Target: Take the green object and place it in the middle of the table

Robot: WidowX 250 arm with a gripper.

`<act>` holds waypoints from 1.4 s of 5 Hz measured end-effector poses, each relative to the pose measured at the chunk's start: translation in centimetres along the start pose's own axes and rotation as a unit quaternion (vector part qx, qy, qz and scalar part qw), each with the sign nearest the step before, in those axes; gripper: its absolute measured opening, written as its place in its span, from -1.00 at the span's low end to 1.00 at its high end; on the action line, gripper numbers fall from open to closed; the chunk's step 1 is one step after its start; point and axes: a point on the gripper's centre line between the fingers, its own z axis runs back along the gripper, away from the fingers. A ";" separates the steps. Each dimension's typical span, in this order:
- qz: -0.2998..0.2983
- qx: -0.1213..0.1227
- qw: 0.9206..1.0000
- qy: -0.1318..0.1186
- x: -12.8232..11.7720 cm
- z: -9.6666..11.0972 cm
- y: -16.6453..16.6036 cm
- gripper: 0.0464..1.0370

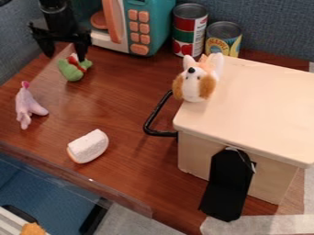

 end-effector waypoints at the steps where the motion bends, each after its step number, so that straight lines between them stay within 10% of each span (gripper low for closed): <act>1: 0.019 0.012 1.000 0.008 -0.2 -1.7 0.5 0.93; 3: 0.050 0.026 0.998 0.004 -1.0 -4.4 0.4 0.82; 4: 0.070 0.015 0.997 0.013 -2.2 -4.7 0.6 0.25; 5: 0.083 -0.002 0.997 -0.002 -1.7 -2.6 0.2 -0.09; 7: 0.062 -0.061 0.996 -0.019 -1.7 2.6 -7.3 -0.13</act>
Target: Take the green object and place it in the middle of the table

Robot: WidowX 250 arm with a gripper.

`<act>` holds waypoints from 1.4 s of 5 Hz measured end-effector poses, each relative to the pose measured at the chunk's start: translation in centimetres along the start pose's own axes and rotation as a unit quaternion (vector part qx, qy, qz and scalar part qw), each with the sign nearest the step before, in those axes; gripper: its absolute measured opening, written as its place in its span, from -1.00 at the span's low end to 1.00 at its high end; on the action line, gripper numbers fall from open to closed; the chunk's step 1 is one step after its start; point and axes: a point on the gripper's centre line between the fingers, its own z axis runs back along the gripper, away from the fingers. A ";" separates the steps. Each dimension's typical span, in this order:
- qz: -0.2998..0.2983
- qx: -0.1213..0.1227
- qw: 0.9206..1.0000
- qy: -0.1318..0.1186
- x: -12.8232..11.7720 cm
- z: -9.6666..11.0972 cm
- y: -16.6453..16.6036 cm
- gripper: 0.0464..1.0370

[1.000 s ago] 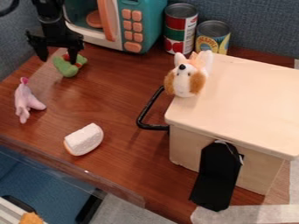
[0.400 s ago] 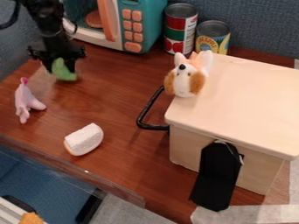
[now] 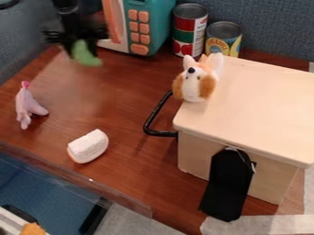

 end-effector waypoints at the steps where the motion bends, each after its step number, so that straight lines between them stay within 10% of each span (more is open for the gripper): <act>1: -0.017 -0.010 1.000 0.012 -2.3 -0.6 -4.5 -0.13; 3: -0.021 -0.012 0.999 0.026 -4.2 -1.8 -7.1 0.04; 5: -0.040 0.030 0.997 0.054 -4.6 -2.1 -4.3 0.95; 7: -0.112 -0.033 0.987 0.111 -3.7 1.8 -2.9 0.93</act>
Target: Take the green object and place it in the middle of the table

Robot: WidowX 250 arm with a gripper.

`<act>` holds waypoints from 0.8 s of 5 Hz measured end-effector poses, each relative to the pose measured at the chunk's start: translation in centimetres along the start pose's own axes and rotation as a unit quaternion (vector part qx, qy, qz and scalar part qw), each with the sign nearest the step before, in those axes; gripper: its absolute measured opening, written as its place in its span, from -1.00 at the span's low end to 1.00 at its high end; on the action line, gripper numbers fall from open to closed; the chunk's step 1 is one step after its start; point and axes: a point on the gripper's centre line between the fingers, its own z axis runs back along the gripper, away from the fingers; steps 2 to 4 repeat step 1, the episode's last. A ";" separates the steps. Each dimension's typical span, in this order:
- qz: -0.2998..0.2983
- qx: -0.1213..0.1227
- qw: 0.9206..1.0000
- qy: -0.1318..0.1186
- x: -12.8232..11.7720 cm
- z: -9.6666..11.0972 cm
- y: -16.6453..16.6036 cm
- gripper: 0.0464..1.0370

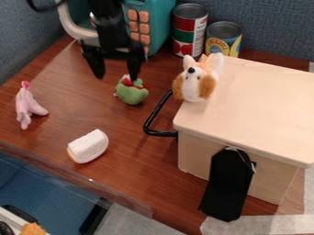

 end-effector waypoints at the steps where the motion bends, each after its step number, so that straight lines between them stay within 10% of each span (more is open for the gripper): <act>1: -0.028 -0.031 0.999 0.034 -1.0 0.8 0.5 0.93; 4: -0.028 -0.031 0.999 0.034 -1.0 0.8 0.5 0.93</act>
